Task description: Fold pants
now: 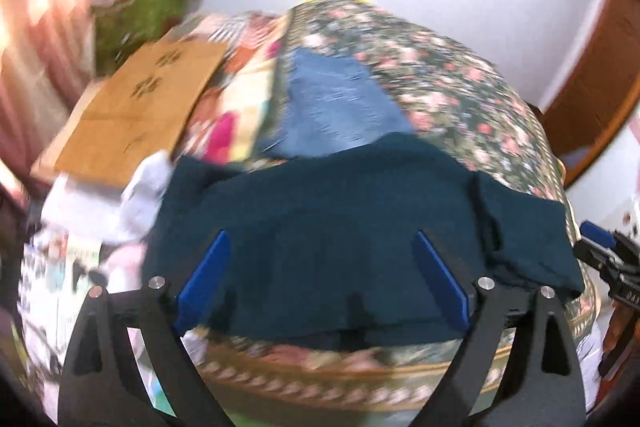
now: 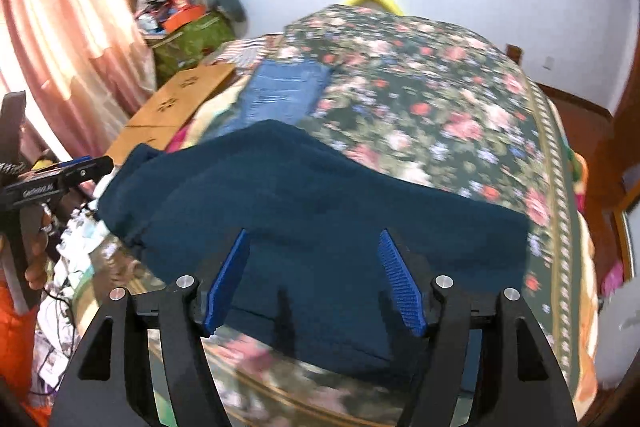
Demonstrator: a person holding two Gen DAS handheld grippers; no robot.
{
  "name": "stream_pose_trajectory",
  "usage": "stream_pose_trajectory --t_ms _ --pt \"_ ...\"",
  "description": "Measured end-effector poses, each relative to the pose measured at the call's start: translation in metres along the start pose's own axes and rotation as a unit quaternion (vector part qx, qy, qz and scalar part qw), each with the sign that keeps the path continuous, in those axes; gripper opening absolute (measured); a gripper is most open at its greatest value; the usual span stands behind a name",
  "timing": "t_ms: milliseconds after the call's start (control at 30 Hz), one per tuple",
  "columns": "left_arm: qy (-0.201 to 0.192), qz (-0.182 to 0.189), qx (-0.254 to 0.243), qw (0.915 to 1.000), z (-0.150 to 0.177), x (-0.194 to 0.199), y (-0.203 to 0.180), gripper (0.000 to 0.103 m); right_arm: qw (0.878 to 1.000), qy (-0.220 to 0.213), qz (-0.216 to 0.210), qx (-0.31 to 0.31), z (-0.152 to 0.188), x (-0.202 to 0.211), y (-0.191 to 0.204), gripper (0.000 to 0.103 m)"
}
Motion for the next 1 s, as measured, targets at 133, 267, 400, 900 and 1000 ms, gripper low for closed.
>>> stream_pose_trajectory --t_ms 133,267,400,900,1000 --pt "0.032 0.001 0.055 0.998 0.015 -0.003 0.056 0.093 1.0 0.012 -0.016 0.016 -0.004 -0.021 0.028 0.064" --pt "0.079 0.021 0.1 0.9916 0.042 -0.019 0.092 0.093 0.999 0.037 -0.026 0.024 0.002 -0.047 0.046 0.064" --pt "0.133 0.067 0.14 0.9789 0.069 -0.041 0.105 0.093 0.997 0.075 -0.029 0.019 0.014 -0.073 0.053 0.064" --pt "0.189 0.178 0.272 0.9266 0.075 -0.124 0.105 0.093 0.996 0.084 -0.026 0.023 0.026 -0.083 0.054 0.067" --pt "0.175 0.149 0.293 0.9282 0.07 -0.125 0.117 0.067 0.996 0.083 -0.03 0.021 0.025 -0.084 0.053 0.067"
Point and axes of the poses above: each gripper's, at about its wrist camera, not at the fingertips, and x roughly against the way its jaws point, y to its left, z to its underside, the point moved 5 cm from there along -x, roughly the way its jaws point, and after that the axes turned 4 degrees about x, right-handed, at the moved point
